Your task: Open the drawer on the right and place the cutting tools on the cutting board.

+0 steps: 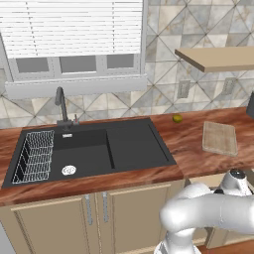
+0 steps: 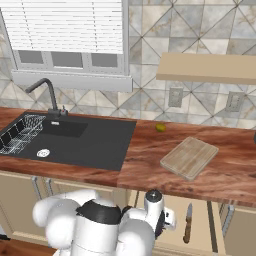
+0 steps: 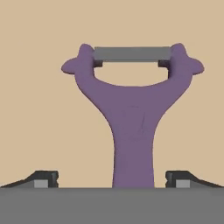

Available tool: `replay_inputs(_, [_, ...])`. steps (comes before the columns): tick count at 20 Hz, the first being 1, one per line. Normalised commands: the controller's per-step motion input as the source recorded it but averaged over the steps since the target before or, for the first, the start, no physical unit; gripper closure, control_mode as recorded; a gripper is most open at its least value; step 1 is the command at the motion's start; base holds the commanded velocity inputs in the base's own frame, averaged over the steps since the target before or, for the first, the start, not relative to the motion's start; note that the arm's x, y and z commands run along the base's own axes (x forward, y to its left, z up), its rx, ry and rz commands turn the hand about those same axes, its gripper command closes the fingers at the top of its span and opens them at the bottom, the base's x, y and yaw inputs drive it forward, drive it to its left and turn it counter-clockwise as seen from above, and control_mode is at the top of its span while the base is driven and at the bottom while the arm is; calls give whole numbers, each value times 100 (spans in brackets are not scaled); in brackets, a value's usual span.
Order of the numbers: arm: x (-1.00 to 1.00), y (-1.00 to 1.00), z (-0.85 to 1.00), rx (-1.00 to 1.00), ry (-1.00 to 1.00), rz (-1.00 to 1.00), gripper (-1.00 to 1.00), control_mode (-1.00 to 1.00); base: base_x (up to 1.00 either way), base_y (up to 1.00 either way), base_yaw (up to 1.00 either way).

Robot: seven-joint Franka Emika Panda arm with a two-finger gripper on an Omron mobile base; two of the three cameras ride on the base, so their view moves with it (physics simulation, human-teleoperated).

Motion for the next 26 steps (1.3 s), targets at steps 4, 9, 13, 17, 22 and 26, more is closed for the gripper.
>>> replay_inputs(4, [0,0,-3,0,0,0,100,-100,0,0,0])
replay_inputs(9, [-30,0,21,1,-4,-2,100,-100,0,0,0])
replay_inputs(13, [-56,0,96,5,-6,-8,100,-100,0,0,0])
replay_inputs(17, [-80,0,100,8,-2,-17,100,-100,0,0,0])
replay_inputs(22, [-41,-11,100,8,-3,-23,100,-100,0,0,0])
replay_inputs(26, [0,-33,100,6,-12,-15,100,-100,0,0,0])
